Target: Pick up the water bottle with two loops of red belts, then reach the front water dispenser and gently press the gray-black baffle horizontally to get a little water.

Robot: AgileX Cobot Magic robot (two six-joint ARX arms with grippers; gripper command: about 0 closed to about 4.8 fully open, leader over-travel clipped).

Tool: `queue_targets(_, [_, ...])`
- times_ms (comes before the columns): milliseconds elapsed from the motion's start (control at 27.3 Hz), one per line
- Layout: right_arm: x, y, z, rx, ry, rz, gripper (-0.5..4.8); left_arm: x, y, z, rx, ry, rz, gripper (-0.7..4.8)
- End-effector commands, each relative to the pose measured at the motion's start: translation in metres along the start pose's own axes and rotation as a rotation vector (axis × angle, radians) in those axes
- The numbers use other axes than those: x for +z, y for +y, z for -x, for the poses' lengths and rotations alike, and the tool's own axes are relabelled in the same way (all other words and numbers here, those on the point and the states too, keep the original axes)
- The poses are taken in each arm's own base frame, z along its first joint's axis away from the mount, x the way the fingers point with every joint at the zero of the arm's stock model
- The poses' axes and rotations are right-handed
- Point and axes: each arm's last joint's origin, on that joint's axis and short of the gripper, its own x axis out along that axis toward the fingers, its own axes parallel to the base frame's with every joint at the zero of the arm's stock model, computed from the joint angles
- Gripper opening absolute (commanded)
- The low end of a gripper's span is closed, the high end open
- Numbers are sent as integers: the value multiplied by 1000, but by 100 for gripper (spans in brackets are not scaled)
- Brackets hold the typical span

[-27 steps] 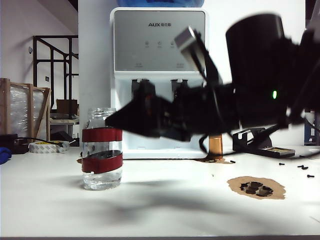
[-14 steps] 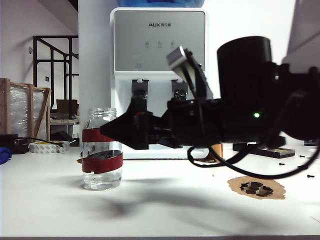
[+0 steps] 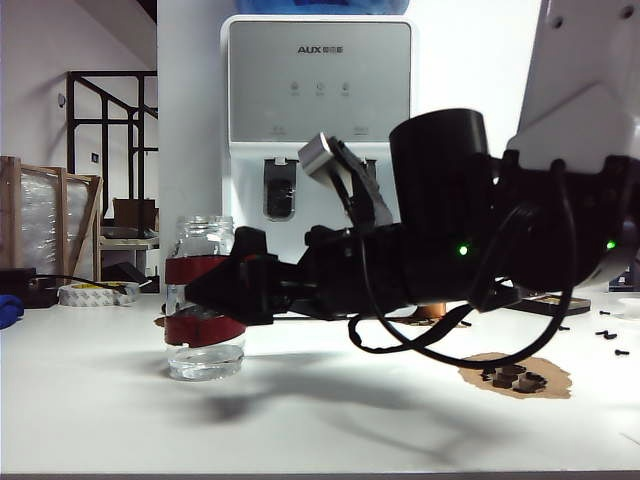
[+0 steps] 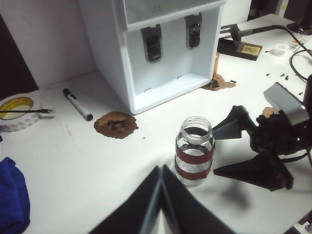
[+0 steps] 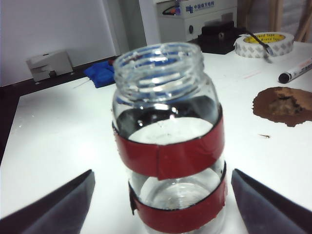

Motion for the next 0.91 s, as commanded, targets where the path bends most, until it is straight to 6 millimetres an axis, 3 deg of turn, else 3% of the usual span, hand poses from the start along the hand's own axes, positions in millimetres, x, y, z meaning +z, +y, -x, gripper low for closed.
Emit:
queue_targets(37, [2,-2,-7,3,-16,5,479,-1,-6,12,11,-32,16,-5])
queue_targets(293, [7,-7,-19,2,8,7,479,-9,-19,33,6,-56,22,-5])
queue_targets(476, [15,-11,-26,-7,10,12,479,-11,-20,35,3,-29,36,-4])
queue_targets(915, [7,-12,-32,47,68,-18,479,-3,-21,43,31,-63,38,-4])
